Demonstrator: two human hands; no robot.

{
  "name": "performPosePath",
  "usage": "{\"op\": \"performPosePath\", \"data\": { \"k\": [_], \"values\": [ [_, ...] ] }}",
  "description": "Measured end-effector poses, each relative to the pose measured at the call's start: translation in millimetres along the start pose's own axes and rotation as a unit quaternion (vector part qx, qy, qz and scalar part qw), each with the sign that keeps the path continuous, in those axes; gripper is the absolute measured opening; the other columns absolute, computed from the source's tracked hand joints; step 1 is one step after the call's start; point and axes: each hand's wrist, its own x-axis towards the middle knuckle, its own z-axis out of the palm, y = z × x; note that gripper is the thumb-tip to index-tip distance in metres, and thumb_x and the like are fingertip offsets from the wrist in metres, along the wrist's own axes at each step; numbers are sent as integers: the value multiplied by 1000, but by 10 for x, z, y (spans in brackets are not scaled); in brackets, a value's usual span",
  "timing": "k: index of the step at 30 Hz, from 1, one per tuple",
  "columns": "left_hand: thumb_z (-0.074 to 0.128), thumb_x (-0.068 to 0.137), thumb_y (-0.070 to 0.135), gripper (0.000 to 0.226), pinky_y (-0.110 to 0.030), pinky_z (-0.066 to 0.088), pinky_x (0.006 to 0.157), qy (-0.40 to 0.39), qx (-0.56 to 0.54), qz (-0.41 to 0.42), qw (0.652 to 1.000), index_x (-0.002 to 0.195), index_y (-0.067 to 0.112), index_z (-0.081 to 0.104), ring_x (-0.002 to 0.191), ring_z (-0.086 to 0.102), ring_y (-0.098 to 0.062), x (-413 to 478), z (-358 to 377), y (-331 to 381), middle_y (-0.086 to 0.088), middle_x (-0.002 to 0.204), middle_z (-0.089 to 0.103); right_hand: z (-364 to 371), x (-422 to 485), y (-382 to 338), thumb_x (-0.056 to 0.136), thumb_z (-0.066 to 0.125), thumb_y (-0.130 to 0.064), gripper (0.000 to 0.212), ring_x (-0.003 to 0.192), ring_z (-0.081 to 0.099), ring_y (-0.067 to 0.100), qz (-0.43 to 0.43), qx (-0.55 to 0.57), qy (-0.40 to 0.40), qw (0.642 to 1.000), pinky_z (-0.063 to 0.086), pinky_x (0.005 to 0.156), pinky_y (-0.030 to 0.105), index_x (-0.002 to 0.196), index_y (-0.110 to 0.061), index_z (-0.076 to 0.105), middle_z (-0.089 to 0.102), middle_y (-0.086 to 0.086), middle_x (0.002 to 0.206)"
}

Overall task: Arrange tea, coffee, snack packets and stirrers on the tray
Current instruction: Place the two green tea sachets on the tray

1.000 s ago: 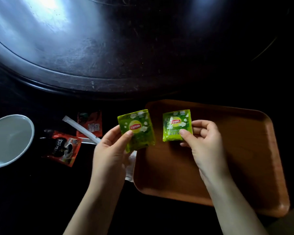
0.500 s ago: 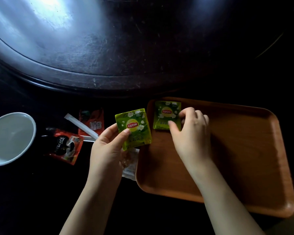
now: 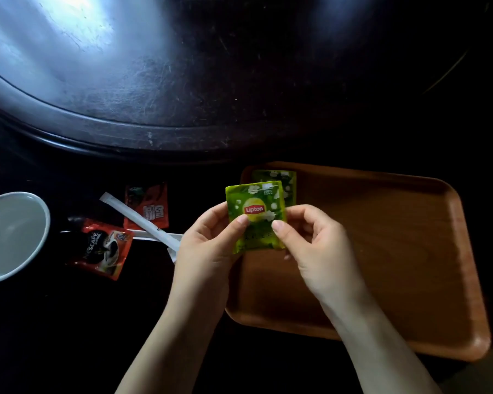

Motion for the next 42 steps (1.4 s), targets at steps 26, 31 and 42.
{"op": "performPosePath", "data": {
  "k": [26, 31, 42],
  "values": [
    [66, 72, 0, 30, -2, 36, 70, 54, 529, 245, 811, 100, 10, 68, 75, 58, -11, 253, -105, -35, 1, 82, 61, -411, 367, 210, 84, 60, -20, 24, 90, 58, 30, -17, -329, 242, 913, 35, 68, 26, 102, -5, 58, 61, 15, 100],
    [65, 72, 0, 29, -2, 37, 68, 48, 530, 246, 810, 98, 12, 68, 75, 59, -11, 234, -118, -41, 3, 81, 62, -331, 290, 268, 79, 66, -22, 38, 103, 49, 31, -145, -398, 163, 891, 43, 83, 34, 113, -7, 57, 55, 16, 109],
    [66, 71, -1, 27, 0, 38, 70, 46, 515, 266, 814, 96, 10, 69, 74, 58, -7, 144, -144, -28, 4, 81, 62, -295, 251, 324, 79, 66, -24, 38, 104, 47, 29, -144, -395, 137, 897, 33, 85, 22, 112, -7, 59, 55, 16, 108]
  ]
}}
